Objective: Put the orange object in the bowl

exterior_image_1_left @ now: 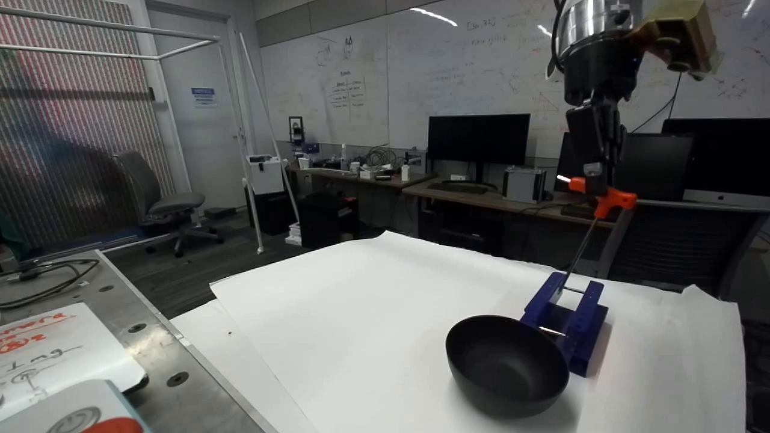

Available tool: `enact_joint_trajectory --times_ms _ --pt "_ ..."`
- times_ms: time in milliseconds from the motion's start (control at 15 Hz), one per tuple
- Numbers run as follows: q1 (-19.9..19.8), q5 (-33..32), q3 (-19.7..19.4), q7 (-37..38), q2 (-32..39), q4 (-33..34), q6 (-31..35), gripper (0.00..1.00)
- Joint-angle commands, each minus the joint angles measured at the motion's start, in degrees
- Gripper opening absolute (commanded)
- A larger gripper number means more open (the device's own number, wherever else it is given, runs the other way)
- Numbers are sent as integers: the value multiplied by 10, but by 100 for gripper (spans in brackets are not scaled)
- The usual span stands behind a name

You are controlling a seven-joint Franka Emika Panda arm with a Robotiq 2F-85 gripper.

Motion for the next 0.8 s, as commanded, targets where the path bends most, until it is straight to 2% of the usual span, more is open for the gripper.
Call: enact_joint_trajectory --times_ms 0,200,600,667,733 --pt "0 91 -20 -75 67 25 8 7" --pt "-1 123 -15 -118 123 25 34 7" --pt "2 95 13 -158 218 16 144 7" --pt "0 98 17 -161 231 19 148 12" --pt "-2 97 20 -163 240 21 152 25"
